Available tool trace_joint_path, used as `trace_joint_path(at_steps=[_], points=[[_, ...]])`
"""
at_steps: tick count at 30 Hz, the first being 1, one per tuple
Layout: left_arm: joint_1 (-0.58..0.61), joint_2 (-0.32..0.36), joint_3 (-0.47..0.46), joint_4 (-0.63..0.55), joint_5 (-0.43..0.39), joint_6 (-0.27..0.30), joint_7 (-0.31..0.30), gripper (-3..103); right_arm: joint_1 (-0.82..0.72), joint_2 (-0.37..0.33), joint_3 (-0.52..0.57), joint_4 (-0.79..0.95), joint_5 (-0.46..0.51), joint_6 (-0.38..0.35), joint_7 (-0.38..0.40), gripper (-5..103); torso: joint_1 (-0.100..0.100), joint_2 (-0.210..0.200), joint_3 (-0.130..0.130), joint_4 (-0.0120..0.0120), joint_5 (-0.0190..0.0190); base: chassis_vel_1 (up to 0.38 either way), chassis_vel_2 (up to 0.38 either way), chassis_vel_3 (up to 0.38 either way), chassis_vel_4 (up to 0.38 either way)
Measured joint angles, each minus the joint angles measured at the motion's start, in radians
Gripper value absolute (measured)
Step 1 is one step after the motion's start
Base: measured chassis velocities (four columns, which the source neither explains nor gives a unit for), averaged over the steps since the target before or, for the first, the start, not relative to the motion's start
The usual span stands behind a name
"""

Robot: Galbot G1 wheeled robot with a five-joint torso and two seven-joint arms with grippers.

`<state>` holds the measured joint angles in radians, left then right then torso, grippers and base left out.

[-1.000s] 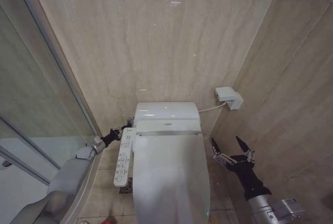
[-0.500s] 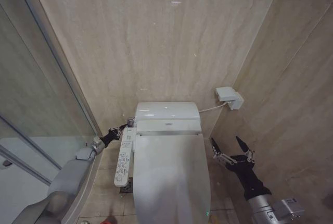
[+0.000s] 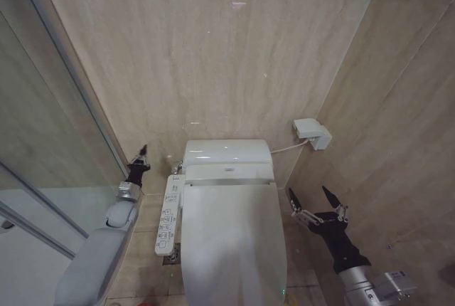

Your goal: Open the toilet lid, clean the toilet bowl with a toilet brush, close the toilet lid, and flush.

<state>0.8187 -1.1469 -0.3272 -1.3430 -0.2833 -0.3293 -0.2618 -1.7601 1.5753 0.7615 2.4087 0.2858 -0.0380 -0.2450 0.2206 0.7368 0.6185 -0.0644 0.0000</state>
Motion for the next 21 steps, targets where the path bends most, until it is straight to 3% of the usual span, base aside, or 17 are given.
trace_joint_path(at_steps=[4,10,13,15,16,19,21], points=[[0.172,0.006,-0.090,-0.223,0.006,0.070,-0.062,0,0.000,0.000,0.000,0.000,0.000,0.000,0.000,100,0.000,0.000,0.000,0.0005,0.0002,0.000,0.000,0.000,0.000],[0.344,-0.004,-0.161,-0.387,0.017,0.108,-0.074,0,0.000,0.000,0.000,0.000,0.000,0.000,0.000,100,0.000,0.000,0.000,0.0009,-0.0001,0.000,0.000,0.000,0.000],[0.473,-0.027,-0.202,-0.525,0.076,0.142,-0.080,0,0.000,0.000,0.000,0.000,0.000,0.000,0.000,100,0.000,0.000,0.000,0.0006,-0.0001,0.000,0.000,0.000,0.000],[0.498,-0.034,-0.211,-0.555,0.099,0.157,-0.086,0,0.000,0.000,0.000,0.000,0.000,0.000,0.000,100,0.000,0.000,0.000,0.0002,0.0000,0.000,0.000,0.000,0.000],[0.533,-0.047,-0.224,-0.599,0.129,0.194,-0.111,11,0.000,0.000,0.000,0.000,0.000,0.000,0.000,100,0.000,0.000,0.000,0.0004,-0.0001,0.000,0.000,0.000,0.000],[0.635,-0.078,-0.250,-0.715,0.138,0.300,-0.148,11,0.000,0.000,0.000,0.000,0.000,0.000,0.000,100,0.000,0.000,0.000,0.0005,0.0001,0.000,0.000,0.000,0.000],[0.659,-0.085,-0.256,-0.737,0.140,0.308,-0.144,11,0.000,0.000,0.000,0.000,0.000,0.000,0.000,100,0.000,0.000,0.000,0.0004,0.0001,0.000,0.000,0.000,0.000]])
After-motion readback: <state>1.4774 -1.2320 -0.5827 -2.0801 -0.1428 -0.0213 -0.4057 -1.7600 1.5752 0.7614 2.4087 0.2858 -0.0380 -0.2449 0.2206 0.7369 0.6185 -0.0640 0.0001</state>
